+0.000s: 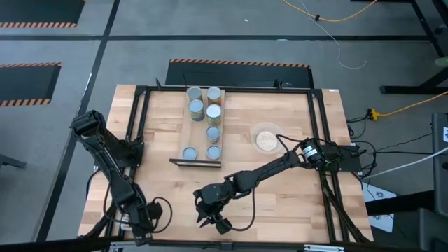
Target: Pick and place cans onto a shelf
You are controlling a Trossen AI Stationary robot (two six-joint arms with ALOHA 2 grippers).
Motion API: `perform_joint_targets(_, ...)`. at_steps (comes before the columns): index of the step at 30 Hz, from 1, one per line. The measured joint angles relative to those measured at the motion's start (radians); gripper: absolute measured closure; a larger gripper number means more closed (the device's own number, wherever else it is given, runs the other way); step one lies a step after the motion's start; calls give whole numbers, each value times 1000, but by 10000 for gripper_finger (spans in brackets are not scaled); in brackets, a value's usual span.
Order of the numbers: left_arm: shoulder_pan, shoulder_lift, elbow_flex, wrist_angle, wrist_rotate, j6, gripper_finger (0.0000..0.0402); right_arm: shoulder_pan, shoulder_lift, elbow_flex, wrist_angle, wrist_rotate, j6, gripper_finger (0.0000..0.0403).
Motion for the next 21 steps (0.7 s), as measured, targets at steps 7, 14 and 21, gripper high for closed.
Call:
perform_joint_targets(7, 0, 0, 0, -2, 6, 337, 308, 0, 0, 0, 1, 0, -1, 304)
perform_joint_targets(14, -1, 0, 0, -58, 24, 643, 308, 0, 0, 0, 1, 0, 0, 304)
perform_joint_targets(21, -2, 0, 0, -115, 21, 828, 308, 0, 0, 0, 1, 0, 0, 304)
